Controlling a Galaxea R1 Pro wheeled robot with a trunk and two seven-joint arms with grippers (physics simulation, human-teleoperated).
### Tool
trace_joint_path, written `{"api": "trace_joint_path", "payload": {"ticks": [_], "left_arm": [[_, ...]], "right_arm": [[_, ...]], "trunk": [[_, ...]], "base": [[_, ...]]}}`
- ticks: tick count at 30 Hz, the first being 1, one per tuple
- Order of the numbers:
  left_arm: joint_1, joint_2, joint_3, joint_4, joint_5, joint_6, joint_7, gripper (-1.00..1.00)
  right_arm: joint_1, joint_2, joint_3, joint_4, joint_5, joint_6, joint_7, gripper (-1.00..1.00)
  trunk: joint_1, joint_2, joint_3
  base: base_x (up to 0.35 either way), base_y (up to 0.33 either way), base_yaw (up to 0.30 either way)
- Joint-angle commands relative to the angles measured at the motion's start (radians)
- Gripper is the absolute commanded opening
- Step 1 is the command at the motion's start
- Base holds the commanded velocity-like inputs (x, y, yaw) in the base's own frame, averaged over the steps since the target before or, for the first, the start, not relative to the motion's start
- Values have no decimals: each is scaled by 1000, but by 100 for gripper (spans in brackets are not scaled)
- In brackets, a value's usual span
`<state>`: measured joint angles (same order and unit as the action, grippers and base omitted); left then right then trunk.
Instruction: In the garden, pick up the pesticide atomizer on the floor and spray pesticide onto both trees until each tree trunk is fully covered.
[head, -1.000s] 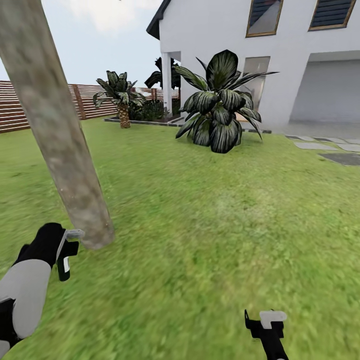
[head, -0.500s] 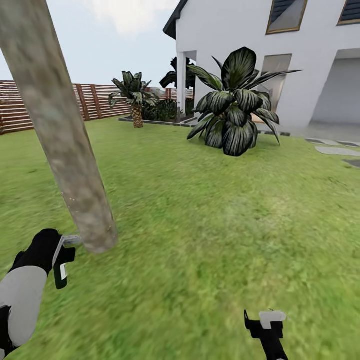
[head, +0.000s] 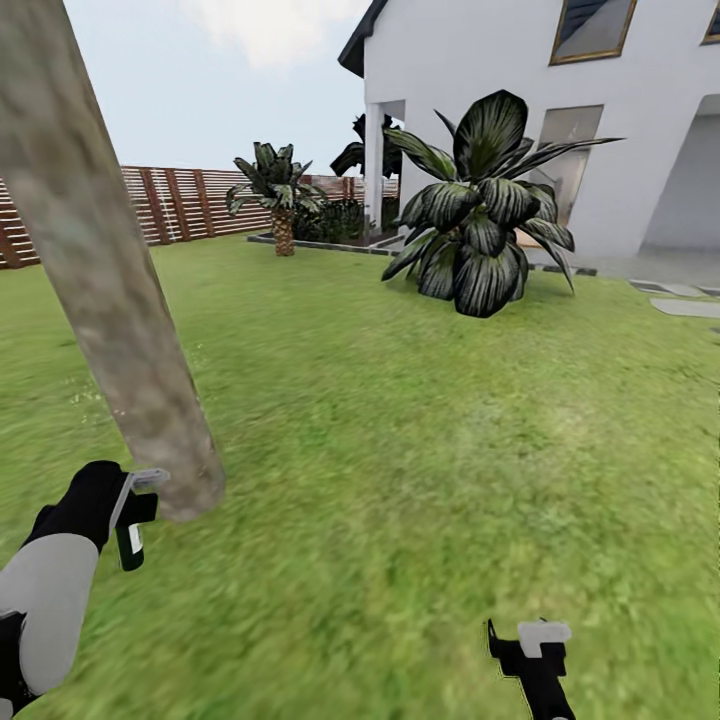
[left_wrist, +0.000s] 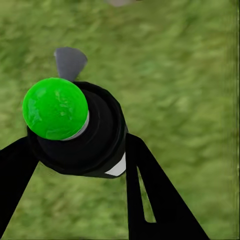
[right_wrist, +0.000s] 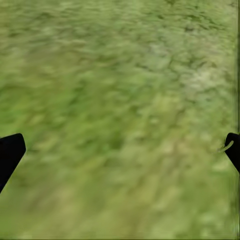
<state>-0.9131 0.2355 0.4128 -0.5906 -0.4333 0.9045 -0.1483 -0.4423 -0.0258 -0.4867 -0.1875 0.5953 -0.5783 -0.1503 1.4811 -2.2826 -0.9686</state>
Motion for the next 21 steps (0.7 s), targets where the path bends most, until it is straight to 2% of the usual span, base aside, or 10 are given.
{"api": "trace_joint_path", "payload": {"ticks": [1, 13, 21], "left_arm": [[-1, -1, 4, -1, -11, 4, -10, -100], [-1, 4, 6, 0, -11, 4, -10, -100], [0, 8, 7, 0, -13, 4, -9, -100]], "right_arm": [[-1, 0, -4, 2, 11, -3, -6, 100], [-1, 1, -4, 2, 11, -2, -6, 100], [-1, 1, -4, 2, 11, -3, -6, 100]], "trunk": [[0, 0, -1], [0, 0, -1], [0, 0, -1]], "base": [[123, -285, 0], [156, -269, 6], [108, -253, 244]]}}
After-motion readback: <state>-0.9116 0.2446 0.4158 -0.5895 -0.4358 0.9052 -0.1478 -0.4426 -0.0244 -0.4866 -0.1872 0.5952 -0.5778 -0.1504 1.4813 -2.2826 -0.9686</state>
